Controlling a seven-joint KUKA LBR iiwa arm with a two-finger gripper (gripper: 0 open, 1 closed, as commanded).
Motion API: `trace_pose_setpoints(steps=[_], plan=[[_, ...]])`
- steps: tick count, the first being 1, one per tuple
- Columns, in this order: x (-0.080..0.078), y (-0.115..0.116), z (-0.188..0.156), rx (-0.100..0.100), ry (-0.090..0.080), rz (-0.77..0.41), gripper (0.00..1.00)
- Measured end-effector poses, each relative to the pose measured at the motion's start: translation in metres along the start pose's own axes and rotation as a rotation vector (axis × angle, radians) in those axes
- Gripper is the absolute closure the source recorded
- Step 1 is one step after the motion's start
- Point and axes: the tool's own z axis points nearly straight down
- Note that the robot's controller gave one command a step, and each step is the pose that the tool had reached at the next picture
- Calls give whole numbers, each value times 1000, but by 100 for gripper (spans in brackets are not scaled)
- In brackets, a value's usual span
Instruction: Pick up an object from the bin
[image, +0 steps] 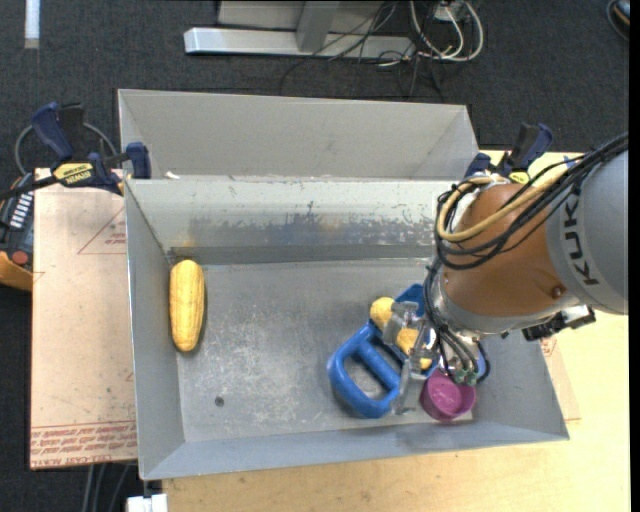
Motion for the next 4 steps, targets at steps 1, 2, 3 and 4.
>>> trace_pose_setpoints(steps=[1,2,3,4], plan=[[-94,42,63,-3,1,53,0],[-67,17,92,-1,0,332,0],[-99,54,91,-4,-3,-99,100],[-99,54,91,-4,-3,-99,100]])
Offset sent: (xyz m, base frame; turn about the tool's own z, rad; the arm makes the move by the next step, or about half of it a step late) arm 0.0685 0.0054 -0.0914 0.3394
